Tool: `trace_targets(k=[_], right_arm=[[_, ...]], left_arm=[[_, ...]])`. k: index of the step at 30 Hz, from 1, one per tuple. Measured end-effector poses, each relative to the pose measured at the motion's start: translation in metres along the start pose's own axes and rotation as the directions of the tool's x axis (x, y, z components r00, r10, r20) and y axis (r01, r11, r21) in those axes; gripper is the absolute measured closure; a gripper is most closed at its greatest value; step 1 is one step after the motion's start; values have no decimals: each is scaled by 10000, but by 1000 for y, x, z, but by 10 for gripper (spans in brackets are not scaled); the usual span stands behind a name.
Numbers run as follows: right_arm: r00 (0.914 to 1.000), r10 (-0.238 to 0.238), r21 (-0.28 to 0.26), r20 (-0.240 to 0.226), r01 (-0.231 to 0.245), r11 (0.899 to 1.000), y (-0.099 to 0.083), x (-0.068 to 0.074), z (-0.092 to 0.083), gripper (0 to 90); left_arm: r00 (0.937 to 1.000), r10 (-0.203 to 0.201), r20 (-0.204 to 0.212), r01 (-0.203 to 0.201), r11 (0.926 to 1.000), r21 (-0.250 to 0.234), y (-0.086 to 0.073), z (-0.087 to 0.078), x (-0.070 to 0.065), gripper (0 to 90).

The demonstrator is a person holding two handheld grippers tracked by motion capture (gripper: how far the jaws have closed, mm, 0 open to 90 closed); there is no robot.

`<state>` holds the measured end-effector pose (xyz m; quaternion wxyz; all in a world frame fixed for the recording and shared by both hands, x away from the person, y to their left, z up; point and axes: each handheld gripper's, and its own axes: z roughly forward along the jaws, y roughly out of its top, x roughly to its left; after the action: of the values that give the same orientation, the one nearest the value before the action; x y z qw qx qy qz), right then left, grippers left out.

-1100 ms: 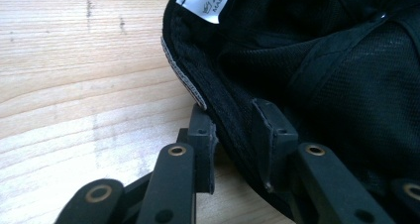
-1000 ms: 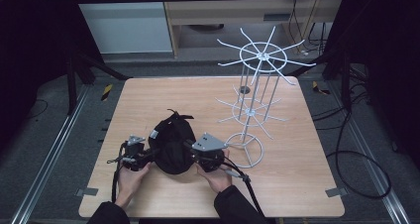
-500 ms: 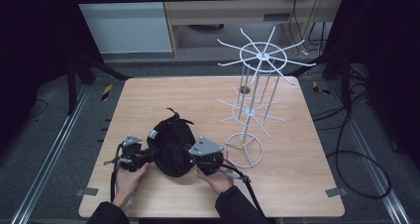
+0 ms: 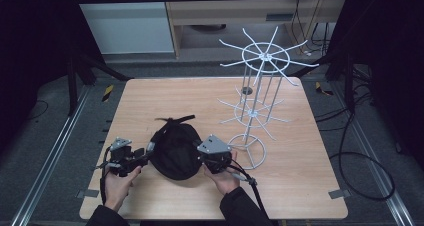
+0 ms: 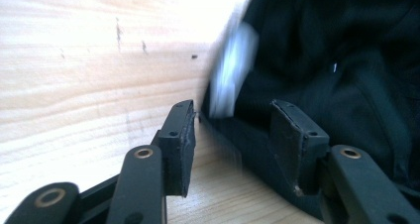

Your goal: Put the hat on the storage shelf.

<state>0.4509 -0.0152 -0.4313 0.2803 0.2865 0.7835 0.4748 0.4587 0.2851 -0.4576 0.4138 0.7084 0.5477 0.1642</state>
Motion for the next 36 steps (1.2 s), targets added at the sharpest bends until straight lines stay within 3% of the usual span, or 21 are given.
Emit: trace_targets(k=[3, 8, 14, 20, 28, 36], right_arm=[[9999, 117, -35, 46, -117, 9999, -1, -2, -1, 857], [10000, 84, -67, -42, -84, 9999, -3, -3, -3, 857], [9996, -151, -133, -254, 147, 9998, -6, 2, -5, 854], [9993, -160, -99, -328, 157, 9998, -10, 5, -6, 854], [9993, -79, -13, -365, 79, 10000, -12, 7, -3, 853], [9986, -283, -46, -443, 282, 9996, -12, 11, -3, 854]], left_arm=[[9999, -80, -74, 80, 9999, -78, 1, -3, 0, 514], [9995, 61, 303, -46, 9986, -518, 8, -13, -9, 534], [9938, 126, 1105, -25, 9959, -907, 15, -21, -34, 546], [9889, 354, 1442, -174, 9921, -1246, 28, -19, -55, 513], [9855, 621, 1578, -394, 9889, -1436, 39, -12, -76, 462], [9887, 298, 1470, -93, 9903, -1383, 48, 8, -93, 400]])
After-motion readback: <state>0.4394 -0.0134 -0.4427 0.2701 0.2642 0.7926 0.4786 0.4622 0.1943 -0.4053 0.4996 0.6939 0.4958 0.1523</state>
